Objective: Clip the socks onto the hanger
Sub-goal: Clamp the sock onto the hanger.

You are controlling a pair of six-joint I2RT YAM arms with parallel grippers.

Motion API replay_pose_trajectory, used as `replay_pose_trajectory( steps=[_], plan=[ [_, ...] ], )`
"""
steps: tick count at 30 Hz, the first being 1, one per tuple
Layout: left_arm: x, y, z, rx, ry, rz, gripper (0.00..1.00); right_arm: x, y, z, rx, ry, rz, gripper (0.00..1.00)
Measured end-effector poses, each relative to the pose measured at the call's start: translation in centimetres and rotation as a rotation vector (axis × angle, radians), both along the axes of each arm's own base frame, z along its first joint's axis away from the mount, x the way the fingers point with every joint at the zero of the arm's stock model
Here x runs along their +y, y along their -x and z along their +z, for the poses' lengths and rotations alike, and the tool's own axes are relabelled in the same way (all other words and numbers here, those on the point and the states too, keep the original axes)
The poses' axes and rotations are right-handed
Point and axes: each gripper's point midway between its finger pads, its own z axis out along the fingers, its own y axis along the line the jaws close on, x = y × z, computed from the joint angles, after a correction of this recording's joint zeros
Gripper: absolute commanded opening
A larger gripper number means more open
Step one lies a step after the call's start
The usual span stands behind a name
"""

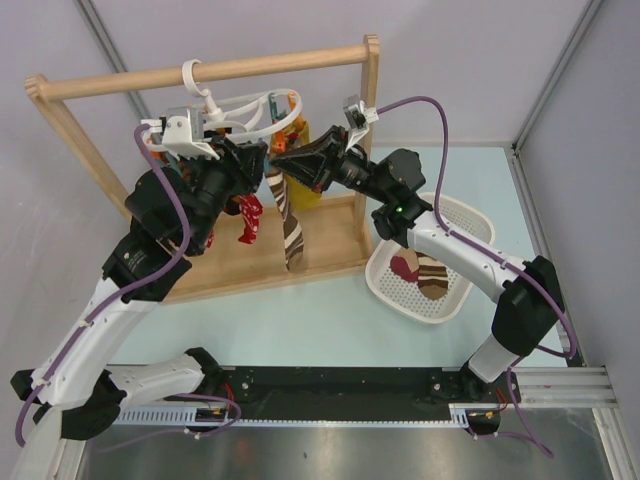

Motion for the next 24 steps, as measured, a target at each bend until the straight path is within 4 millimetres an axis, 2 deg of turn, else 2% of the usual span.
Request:
replay_pose_trajectory(
  steps=[5,8,9,13,18,24],
  plan=[
    [0.0,0.0,-0.1,0.0,-0.005,0.0,0.53,-0.1,0.2,0.4,-0.013,-0.009,0.005,0.01],
    [0.0,-0.1,-0.1,0.001,-0.006,0.0,0.59,-0.1,0.3,0.5,-0.018,-0.011,0.008,0.19],
    [0.0,-0.1,-0.1,0.001,-0.005,0.0,0.6,-0.1,0.3,0.6,-0.019,-0.013,0.008,0.29],
    [0.0,-0.1,-0.2,0.001,-0.006,0.001,0.64,-0.1,0.4,0.7,-0.017,-0.017,0.011,0.46],
    [0.1,0.0,-0.1,-0.001,-0.004,0.002,0.68,0.1,0.2,0.3,-0.028,0.002,0.003,0.55],
    [0.5,0.5,0.3,-0.01,0.005,0.002,0.7,0.0,0.1,-1.4,-0.039,0.064,-0.02,0.59]
  ],
)
